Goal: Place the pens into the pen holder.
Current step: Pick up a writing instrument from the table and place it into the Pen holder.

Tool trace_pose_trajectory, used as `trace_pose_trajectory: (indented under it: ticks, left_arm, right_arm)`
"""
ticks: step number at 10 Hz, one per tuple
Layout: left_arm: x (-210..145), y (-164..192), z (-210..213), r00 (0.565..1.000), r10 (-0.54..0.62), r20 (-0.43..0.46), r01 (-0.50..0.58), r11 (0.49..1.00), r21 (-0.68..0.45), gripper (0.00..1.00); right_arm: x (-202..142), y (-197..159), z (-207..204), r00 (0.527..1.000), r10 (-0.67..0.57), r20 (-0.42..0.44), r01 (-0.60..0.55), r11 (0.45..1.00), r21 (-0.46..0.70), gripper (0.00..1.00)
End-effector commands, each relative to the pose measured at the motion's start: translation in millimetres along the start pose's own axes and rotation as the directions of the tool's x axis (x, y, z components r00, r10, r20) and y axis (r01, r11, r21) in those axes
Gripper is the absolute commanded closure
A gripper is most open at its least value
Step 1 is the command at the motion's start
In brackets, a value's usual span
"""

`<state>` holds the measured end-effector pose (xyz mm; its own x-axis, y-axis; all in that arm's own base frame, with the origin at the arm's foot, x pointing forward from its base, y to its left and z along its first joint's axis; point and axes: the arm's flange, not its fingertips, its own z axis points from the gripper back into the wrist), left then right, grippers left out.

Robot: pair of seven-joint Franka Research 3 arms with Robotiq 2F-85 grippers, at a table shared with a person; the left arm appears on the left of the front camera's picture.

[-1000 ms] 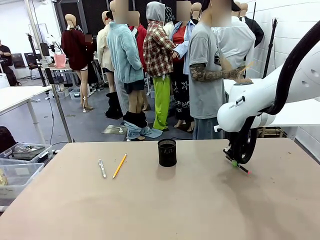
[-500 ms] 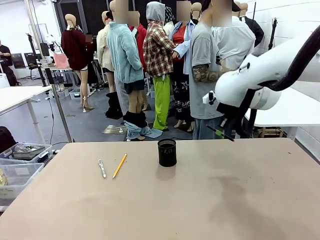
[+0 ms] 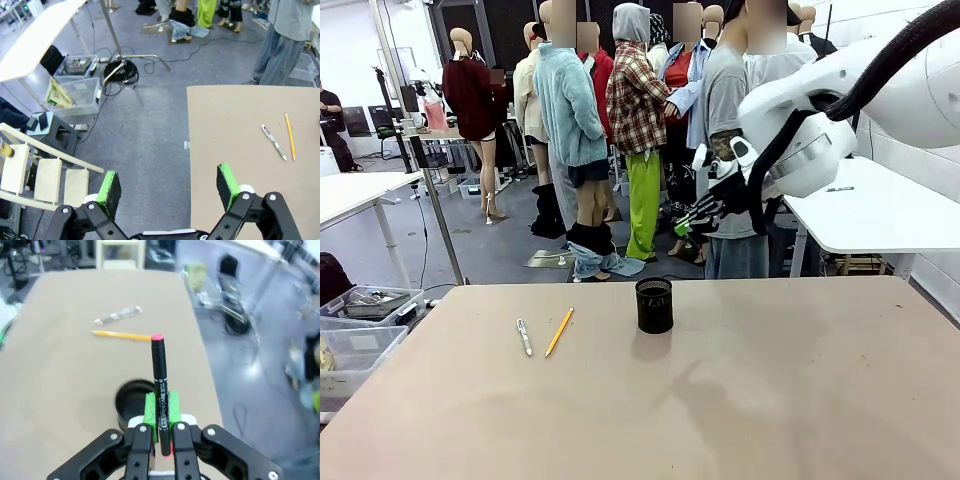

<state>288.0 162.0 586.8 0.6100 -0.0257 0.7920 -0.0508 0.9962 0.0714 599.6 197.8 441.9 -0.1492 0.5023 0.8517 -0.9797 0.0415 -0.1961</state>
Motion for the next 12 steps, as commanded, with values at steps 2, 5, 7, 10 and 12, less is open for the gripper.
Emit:
trace_pose_trajectory:
  ticks: [2, 5, 7, 10, 12]
  left_arm:
    - [2, 0, -1, 1.000, 0.016, 0.011, -0.017, 1.000, 0.004, 0.00]
    - [2, 0, -1, 1.000, 0.016, 0.011, -0.017, 1.000, 0.004, 0.00]
    - [2, 0, -1, 1.000, 0.016, 0.011, -0.017, 1.000, 0.004, 0.00]
    - [2, 0, -1, 1.000, 0.016, 0.011, -0.017, 1.000, 0.004, 0.00]
    - [2, 0, -1, 1.000, 0.016, 0.011, -0.017, 1.000, 0.004, 0.00]
  right_arm:
    - [-36, -10, -13, 0.982, -0.031, 0.187, -0.025, 0.956, 0.292, 1.00]
    - [-35, -17, -52, 0.964, -0.076, 0.253, -0.026, 0.926, 0.378, 1.00]
    - [-37, -23, -68, 0.965, -0.102, 0.242, -0.008, 0.911, 0.413, 1.00]
    - [-46, -28, -80, 0.967, -0.129, 0.220, 0.027, 0.908, 0.418, 1.00]
    - [-56, -33, -89, 0.977, -0.108, 0.185, 0.031, 0.926, 0.376, 1.00]
